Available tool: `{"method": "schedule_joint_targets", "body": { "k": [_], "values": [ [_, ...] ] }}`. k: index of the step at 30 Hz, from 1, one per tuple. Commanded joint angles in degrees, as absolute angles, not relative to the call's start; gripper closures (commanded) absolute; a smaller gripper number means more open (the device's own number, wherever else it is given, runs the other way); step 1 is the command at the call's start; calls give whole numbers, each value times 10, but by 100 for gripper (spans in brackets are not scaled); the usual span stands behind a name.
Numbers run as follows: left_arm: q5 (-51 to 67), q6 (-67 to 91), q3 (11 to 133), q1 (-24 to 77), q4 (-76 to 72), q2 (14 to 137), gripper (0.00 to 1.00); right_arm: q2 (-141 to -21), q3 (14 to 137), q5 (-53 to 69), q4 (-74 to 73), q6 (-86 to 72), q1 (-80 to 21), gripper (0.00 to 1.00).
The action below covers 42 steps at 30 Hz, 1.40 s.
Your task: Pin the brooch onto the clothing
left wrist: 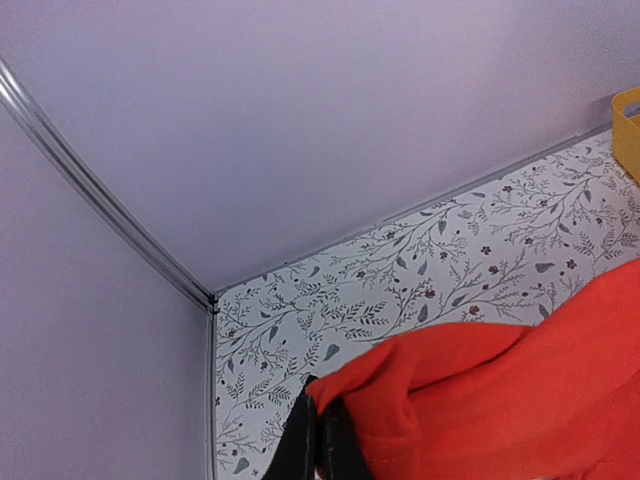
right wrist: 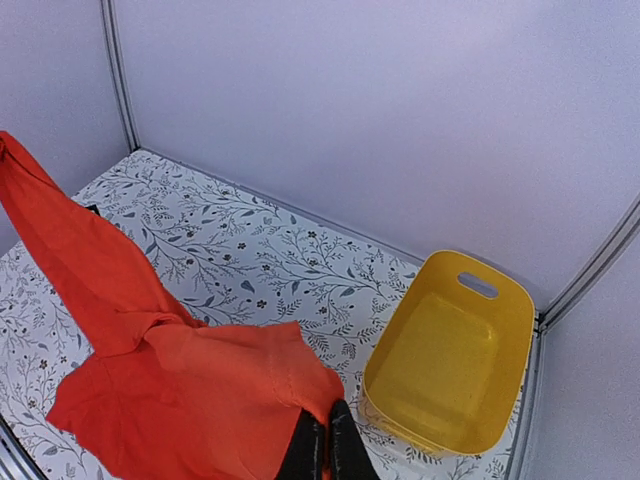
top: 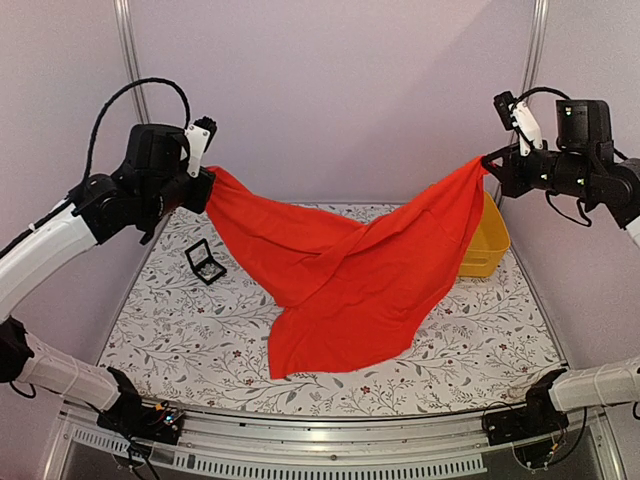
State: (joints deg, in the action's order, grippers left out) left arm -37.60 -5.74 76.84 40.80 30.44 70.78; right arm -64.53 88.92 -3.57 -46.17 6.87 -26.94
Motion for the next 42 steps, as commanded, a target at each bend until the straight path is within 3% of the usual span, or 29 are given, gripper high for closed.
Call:
{"method": "schedule_joint_targets", "body": {
  "k": [1,4,8,17,18,20,21,26,29,32,35,37,39,42],
  "values": [
    [-312,-51,761,370,261,756,100,-651,840,14,-431,70,-268,100],
    [-247,-46,753,353,251,822,100,-664,801,16,-408,57,-268,100],
    [-270,-60,789,325,231,967,100,-695,784,30,-379,46,-268,100],
    [-321,-99,1030,267,180,1221,100,-769,781,54,-342,49,-268,100],
    [-317,-101,1053,264,185,1247,88,-772,780,60,-341,48,-268,100],
    [-303,-114,1097,266,205,1286,43,-778,775,70,-340,45,-268,100],
    [-290,-125,1105,271,212,1294,32,-779,772,73,-339,43,-268,100],
    [-218,-194,1016,313,173,1216,16,-777,759,80,-339,37,-268,100],
    [-82,-235,917,338,188,1127,20,-774,751,95,-339,33,-268,100],
    [88,-264,820,345,237,1064,43,-773,740,100,-334,28,-267,100],
    [137,-260,776,334,264,1070,52,-777,733,103,-327,22,-268,100],
    [146,-260,775,332,291,1094,49,-781,735,112,-325,19,-268,100],
    [153,-275,776,334,311,1116,39,-784,736,121,-324,18,-268,100],
    [125,-278,785,332,318,1150,35,-783,734,118,-324,18,-268,100]
  ]
}}
